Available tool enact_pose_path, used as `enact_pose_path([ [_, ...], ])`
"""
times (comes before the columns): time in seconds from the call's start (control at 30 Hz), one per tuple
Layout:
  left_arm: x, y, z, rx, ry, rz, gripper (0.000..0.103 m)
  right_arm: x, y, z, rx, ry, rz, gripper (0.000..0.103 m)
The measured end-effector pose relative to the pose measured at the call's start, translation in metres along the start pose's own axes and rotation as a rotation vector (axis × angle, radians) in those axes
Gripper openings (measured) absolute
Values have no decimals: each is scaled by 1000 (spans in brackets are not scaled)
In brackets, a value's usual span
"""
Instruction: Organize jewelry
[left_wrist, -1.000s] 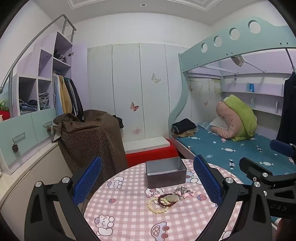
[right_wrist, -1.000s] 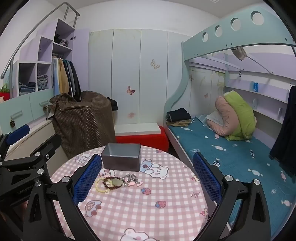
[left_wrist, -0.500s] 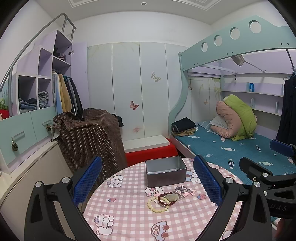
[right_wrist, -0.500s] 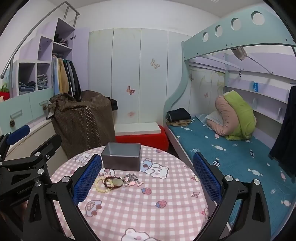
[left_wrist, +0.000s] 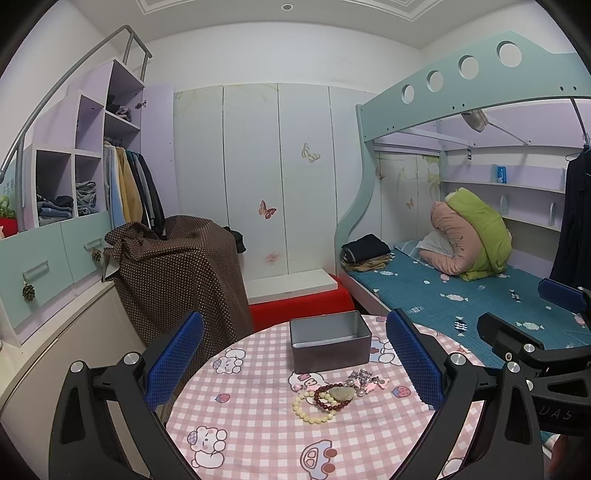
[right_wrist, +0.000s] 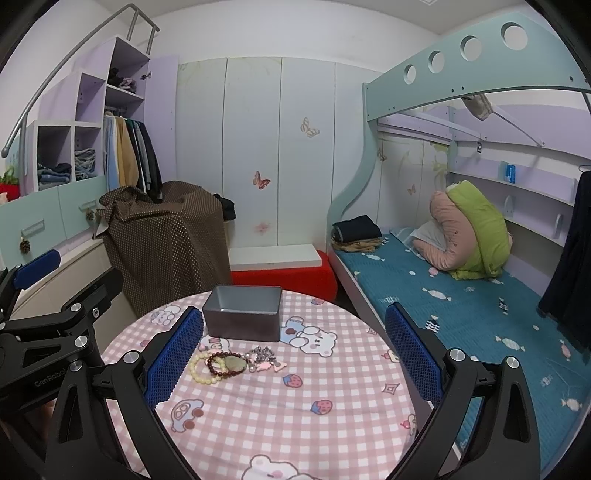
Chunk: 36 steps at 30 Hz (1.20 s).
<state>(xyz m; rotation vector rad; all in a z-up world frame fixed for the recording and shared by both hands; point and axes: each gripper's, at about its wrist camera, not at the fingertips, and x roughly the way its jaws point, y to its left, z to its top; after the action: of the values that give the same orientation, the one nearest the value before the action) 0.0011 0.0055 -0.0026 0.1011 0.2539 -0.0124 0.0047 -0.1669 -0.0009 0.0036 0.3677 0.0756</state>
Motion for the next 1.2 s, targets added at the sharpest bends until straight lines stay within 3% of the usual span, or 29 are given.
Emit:
enact_pose_path([
  [1.2, 11, -3, 3, 6, 28, -3, 96, 6, -4, 0, 5, 13, 2, 96],
])
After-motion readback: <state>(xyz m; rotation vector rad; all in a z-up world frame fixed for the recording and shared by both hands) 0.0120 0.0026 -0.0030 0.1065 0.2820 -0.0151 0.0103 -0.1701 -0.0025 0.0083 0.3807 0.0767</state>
